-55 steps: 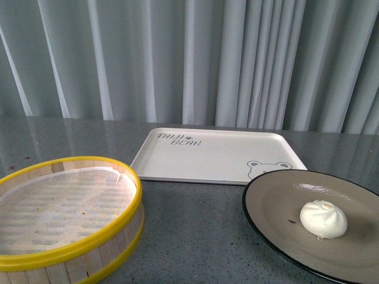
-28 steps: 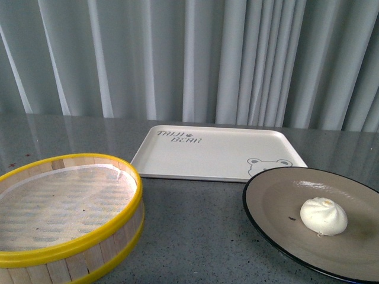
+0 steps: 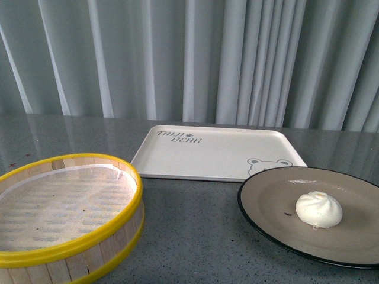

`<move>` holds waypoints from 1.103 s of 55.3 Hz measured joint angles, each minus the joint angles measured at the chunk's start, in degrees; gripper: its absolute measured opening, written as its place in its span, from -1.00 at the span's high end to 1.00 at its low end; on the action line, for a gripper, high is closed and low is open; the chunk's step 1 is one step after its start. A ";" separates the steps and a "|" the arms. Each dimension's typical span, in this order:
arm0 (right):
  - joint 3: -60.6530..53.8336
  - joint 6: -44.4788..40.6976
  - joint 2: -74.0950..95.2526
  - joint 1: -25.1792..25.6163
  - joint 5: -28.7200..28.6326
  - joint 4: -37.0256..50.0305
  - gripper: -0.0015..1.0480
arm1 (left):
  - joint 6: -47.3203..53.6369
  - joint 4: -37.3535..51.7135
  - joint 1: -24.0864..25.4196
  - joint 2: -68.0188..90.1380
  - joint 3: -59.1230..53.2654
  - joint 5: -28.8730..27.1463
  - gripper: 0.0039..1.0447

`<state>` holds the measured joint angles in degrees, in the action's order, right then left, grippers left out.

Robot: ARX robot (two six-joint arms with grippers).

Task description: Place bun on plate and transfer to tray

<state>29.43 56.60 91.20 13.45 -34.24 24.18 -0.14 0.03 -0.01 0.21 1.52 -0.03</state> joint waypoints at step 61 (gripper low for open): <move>29.22 11.67 19.61 -0.74 -3.15 14.49 0.94 | 0.00 0.00 0.00 0.00 0.00 0.00 -0.88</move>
<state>58.65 68.27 110.80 12.71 -37.39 38.68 -0.14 0.03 -0.01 0.21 1.52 -0.03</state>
